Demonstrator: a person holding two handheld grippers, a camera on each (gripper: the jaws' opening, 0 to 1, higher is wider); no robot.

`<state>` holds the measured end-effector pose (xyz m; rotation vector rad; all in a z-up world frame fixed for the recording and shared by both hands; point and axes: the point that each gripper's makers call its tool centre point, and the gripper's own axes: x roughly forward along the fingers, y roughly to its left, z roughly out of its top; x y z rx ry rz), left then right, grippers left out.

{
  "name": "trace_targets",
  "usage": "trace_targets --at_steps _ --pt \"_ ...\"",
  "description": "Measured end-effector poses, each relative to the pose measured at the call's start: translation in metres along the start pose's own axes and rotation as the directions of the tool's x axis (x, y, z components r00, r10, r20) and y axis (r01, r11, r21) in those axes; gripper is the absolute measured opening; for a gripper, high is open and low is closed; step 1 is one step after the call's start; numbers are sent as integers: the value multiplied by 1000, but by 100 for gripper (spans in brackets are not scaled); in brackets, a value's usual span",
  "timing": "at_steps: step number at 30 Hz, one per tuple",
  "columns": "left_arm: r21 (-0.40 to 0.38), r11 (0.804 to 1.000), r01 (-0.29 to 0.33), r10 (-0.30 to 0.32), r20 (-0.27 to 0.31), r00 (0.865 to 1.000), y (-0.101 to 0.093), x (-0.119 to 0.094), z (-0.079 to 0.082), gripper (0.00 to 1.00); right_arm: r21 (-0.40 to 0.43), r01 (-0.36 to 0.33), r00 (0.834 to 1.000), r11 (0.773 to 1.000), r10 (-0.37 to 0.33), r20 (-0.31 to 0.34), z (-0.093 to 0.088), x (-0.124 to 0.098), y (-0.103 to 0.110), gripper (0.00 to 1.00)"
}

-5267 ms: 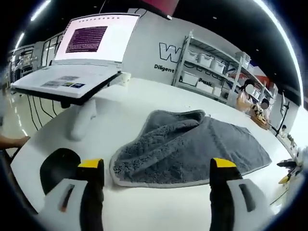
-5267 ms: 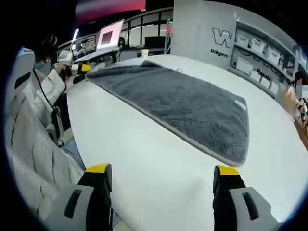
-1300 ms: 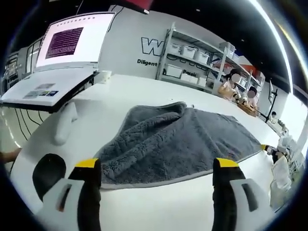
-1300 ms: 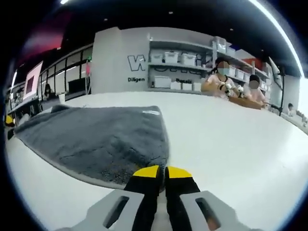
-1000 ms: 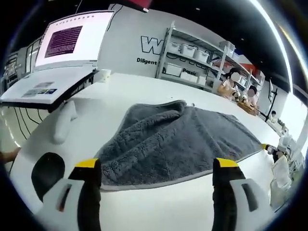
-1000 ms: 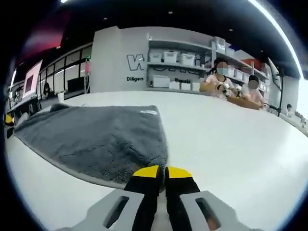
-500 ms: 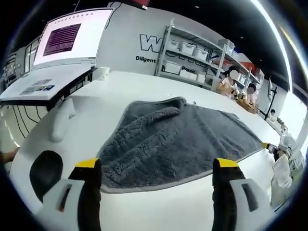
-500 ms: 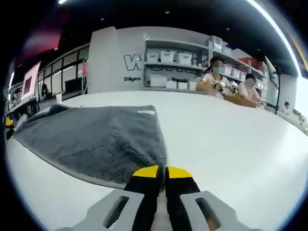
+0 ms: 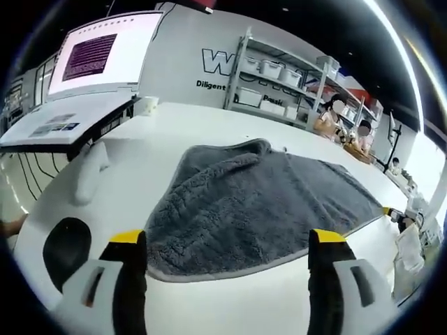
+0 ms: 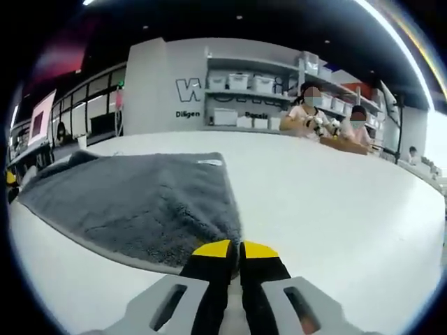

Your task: Open the folded towel by lifting each exposed corner and separating the folded layers until the towel lies flat within the target outline without major curled edges

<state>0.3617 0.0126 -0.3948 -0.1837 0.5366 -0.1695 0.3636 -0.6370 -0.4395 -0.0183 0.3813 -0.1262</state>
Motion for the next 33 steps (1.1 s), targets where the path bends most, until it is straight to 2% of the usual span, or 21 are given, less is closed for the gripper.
trace_targets --at_steps 13,33 --pt "-7 1000 4 -4 4 1000 0 0 0 95 -7 18 1000 1000 -18 -11 -3 -7 -9 0" --pt "4 1000 10 -10 7 1000 -3 -3 3 94 0 72 997 997 -72 -23 -9 -17 -34 0"
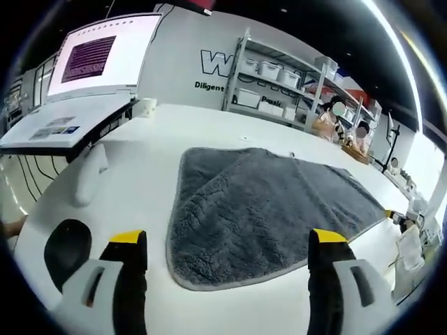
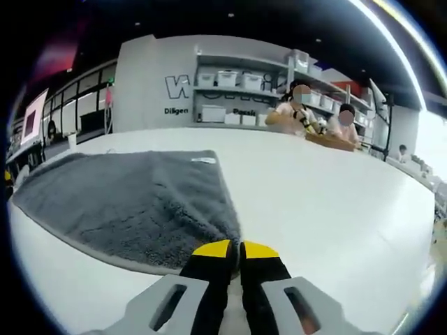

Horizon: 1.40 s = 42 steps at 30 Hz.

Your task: Open the folded towel by lifting each exposed corner and separating the folded layers until the towel lies flat within the target outline without major curled edges

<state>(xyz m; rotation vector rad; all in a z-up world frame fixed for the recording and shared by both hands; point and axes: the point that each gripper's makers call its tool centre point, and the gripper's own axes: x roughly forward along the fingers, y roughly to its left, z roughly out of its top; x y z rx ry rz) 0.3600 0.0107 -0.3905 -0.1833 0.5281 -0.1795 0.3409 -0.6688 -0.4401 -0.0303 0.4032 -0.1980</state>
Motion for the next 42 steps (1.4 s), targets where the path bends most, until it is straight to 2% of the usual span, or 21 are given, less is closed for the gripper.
trace_targets --at_steps 24,42 --pt "2 1000 3 -3 -7 1000 -1 1 -2 94 6 46 999 999 -46 -9 -5 -8 -21 0" --pt "1 1000 9 -9 -9 1000 -1 0 -4 94 -28 98 995 995 -99 -33 -7 -11 -37 0"
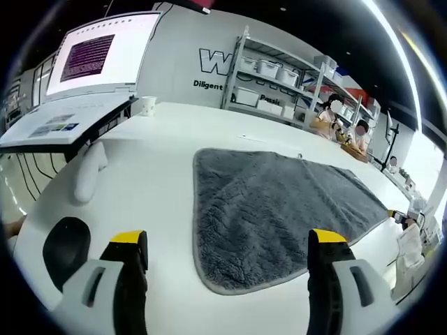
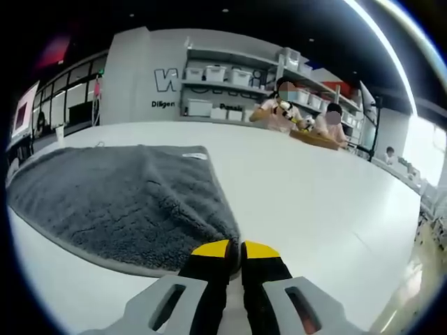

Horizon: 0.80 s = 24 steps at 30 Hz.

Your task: Open the folded towel by lifting each exposed corner and separating the folded layers until the towel lies flat within the target outline without major curled edges

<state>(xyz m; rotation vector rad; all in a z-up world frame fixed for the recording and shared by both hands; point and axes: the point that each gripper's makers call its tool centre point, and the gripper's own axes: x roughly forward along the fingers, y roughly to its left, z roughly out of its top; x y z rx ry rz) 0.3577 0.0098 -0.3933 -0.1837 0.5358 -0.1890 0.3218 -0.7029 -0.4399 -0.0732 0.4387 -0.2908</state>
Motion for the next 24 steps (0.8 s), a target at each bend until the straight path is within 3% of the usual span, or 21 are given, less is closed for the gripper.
trace_targets --at_steps 6,24 --pt "1 1000 0 0 1 1000 0 0 0 94 -7 3 1000 1000 -4 -27 0 1 -3 3" --pt "13 1000 6 -6 6 1000 -4 0 5 94 -41 125 981 991 -129 -144 0 -12 -41 54"
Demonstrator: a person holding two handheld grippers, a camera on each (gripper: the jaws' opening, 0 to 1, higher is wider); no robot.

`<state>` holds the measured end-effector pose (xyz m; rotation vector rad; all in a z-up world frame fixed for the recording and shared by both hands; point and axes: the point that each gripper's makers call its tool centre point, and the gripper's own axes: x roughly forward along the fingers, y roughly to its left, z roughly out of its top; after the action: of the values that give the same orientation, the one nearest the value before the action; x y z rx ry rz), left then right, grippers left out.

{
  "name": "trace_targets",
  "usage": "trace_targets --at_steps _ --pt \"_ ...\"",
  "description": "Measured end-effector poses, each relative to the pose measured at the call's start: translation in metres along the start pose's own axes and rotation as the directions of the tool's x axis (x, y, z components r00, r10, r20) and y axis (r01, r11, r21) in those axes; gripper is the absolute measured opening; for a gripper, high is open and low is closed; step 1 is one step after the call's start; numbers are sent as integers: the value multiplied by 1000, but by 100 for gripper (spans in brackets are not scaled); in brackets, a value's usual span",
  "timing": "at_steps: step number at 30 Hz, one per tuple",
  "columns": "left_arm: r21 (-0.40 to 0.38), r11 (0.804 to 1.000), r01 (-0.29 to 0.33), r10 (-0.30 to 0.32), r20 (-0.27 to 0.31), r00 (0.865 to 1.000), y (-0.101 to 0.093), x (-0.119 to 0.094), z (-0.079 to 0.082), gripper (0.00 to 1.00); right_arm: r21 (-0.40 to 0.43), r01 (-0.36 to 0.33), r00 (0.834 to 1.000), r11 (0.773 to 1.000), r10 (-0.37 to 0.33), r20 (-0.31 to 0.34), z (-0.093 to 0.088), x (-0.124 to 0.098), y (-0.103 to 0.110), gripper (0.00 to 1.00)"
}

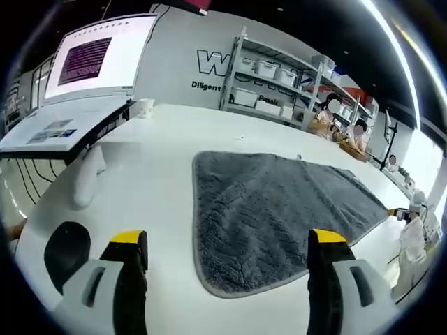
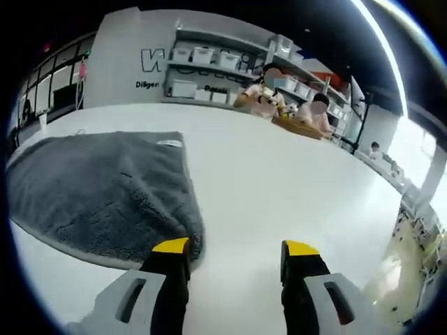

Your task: Open the folded towel by lifting each exposed corner and separating the folded layers until the towel lies flat within the target outline without major curled edges

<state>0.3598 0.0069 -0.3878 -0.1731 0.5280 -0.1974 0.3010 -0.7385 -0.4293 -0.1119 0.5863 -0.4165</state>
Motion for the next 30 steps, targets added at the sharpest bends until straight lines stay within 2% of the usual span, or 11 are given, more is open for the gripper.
trace_targets --at_steps 8,11,14,18,20,24,30 --pt "5 1000 4 -4 2 1000 -1 1 3 94 -4 11 998 1000 -11 -69 -6 -8 -8 76" --pt "9 1000 7 -7 9 1000 -3 2 6 94 -11 2 994 1000 -3 -107 -10 -12 -7 89" --pt "12 1000 11 -11 12 1000 -5 3 8 94 -24 -1 994 1000 -2 -113 -9 -15 -6 91" --pt "10 1000 17 -17 22 1000 -6 4 10 94 -5 -44 992 999 43 -119 -7 -18 2 100" --pt "12 1000 20 -20 22 1000 -7 4 11 94 -9 -61 990 998 60 -127 -6 -20 7 99" --pt "11 1000 26 -26 24 999 -9 6 11 94 30 -166 980 986 168 -107 1 -25 31 99" --pt "11 999 38 -39 30 999 -13 13 14 93 -14 -207 973 978 204 -108 7 -31 48 99"
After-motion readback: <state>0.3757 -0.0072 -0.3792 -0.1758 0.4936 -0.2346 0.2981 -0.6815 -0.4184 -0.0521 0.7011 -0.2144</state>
